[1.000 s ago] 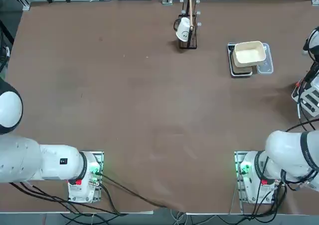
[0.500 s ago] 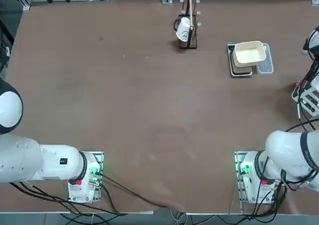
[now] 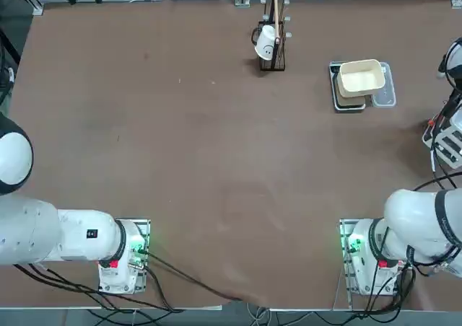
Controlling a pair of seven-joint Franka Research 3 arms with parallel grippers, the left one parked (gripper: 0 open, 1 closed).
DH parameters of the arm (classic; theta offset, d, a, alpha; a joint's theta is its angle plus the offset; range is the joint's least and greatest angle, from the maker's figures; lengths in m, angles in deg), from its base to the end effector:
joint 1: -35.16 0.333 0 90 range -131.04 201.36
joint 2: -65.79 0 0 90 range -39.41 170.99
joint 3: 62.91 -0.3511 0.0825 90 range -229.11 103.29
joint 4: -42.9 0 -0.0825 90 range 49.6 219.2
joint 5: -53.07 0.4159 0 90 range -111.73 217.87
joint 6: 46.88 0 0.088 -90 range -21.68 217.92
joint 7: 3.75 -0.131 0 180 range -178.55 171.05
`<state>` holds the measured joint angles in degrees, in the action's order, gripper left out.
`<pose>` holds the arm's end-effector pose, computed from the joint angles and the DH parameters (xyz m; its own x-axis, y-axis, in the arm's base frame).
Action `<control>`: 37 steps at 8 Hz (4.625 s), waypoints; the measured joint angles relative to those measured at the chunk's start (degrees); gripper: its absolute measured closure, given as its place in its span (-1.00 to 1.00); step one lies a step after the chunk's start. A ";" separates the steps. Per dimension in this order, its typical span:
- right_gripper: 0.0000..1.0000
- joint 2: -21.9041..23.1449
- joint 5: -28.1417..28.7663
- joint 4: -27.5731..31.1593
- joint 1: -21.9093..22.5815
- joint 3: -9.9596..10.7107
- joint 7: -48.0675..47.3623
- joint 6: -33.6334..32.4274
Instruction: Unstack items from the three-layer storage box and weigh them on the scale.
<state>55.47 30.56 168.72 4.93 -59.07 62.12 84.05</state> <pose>0.4631 -0.3323 0.2851 0.6434 0.7023 -0.3046 0.7365 -0.6764 -0.0038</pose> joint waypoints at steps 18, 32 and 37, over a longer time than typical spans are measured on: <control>-0.36 -2.53 8.65 -16.08 6.21 0.82 -23.07 -24.75; 0.19 -4.00 8.72 -6.64 2.65 0.28 -23.88 -6.58; 0.27 -1.57 15.97 -13.46 4.59 -1.60 -26.65 -15.03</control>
<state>53.90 46.53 155.26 9.52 -60.67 35.47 69.01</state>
